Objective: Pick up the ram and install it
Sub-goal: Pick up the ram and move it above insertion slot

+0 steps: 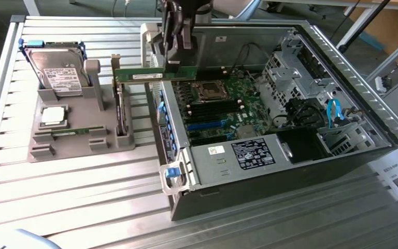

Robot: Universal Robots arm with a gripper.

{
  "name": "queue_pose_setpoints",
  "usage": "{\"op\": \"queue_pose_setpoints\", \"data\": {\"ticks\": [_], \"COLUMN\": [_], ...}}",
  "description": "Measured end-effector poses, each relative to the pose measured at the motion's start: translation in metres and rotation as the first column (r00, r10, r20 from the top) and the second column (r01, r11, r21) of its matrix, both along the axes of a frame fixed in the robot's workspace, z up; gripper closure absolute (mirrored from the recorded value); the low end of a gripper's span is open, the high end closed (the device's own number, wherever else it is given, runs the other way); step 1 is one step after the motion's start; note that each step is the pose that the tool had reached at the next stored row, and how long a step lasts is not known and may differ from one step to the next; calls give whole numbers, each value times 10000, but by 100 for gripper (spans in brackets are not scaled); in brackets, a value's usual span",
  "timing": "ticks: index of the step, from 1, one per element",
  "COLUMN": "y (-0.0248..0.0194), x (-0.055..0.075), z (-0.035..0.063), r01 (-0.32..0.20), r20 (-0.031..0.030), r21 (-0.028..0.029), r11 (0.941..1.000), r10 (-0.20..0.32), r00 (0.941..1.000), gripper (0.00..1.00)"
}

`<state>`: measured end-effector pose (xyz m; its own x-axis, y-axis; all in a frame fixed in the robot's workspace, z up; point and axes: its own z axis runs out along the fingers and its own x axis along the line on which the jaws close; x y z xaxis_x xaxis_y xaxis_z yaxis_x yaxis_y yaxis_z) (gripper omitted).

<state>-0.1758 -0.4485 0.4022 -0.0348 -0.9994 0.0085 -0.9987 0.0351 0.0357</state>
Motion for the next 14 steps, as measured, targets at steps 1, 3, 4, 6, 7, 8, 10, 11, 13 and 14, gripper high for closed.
{"op": "queue_pose_setpoints", "data": {"ticks": [1,3,4,6,7,8,10,11,13,14], "y": [0,0,0,0,0,0,0,0,0,0], "x": [20,62,81,122,142,162,200,233,272,292], "z": [0,0,0,0,0,0,0,0,0,0], "r01": [-1,-4,-4,-6,-8,-9,-12,-14,-17,-18], "r20": [1,0,0,0,0,1,0,1,0,0], "r21": [0,0,0,1,0,0,-1,0,0,0], "r11": [10000,10000,10000,10000,10000,10000,10000,10000,10000,10000], "r10": [1,4,4,6,8,9,12,14,17,18], "r00": [10000,10000,10000,10000,10000,10000,10000,10000,10000,10000], "gripper": [88,88,88,88,88,88,88,88,88,88]}}
